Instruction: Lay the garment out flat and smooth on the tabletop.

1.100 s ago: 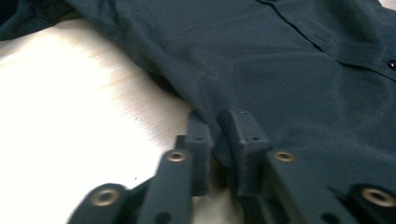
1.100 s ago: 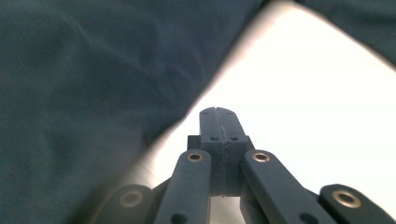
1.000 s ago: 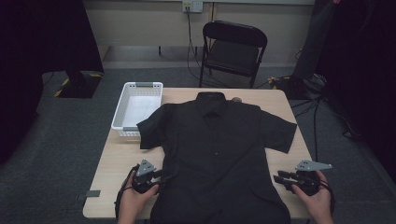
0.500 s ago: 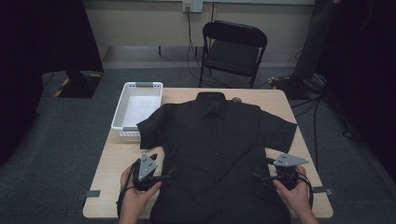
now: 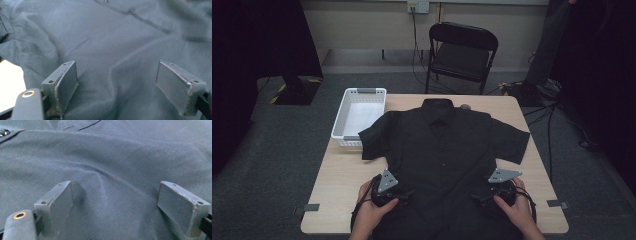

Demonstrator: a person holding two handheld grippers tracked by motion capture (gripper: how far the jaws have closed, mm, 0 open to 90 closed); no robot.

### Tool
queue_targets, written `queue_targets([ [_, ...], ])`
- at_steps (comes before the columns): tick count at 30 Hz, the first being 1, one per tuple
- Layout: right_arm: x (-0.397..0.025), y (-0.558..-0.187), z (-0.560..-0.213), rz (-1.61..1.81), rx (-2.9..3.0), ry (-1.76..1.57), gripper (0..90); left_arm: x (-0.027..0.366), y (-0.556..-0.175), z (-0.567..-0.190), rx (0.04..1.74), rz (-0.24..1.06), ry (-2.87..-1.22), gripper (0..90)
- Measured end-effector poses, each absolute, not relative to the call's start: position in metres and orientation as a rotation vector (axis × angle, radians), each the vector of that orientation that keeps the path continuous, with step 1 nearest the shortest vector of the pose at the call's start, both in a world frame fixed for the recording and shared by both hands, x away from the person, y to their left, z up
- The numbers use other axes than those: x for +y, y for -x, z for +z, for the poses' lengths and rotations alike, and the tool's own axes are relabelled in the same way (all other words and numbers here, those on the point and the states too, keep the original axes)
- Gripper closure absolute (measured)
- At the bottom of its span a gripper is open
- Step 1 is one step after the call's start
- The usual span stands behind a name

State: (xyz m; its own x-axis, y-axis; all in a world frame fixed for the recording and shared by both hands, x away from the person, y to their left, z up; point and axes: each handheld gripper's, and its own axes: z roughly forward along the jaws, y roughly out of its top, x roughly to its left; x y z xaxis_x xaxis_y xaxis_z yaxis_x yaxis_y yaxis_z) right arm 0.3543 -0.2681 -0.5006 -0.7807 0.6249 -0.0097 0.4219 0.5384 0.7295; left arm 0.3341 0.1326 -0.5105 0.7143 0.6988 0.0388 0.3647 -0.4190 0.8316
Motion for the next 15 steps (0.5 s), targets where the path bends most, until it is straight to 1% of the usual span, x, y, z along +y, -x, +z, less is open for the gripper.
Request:
queue_targets([
  [3, -0.272, -0.354, -0.501, 1.094, 2.515, -0.86, 12.2, 0.136, -0.335, -0.512, 0.824, 0.458, -2.041, 19.6],
  [15, -0.284, -0.349, -0.502, 1.1, 2.524, -0.842, 12.2, 0.143, -0.331, -0.513, 0.82, 0.432, -2.053, 19.6],
])
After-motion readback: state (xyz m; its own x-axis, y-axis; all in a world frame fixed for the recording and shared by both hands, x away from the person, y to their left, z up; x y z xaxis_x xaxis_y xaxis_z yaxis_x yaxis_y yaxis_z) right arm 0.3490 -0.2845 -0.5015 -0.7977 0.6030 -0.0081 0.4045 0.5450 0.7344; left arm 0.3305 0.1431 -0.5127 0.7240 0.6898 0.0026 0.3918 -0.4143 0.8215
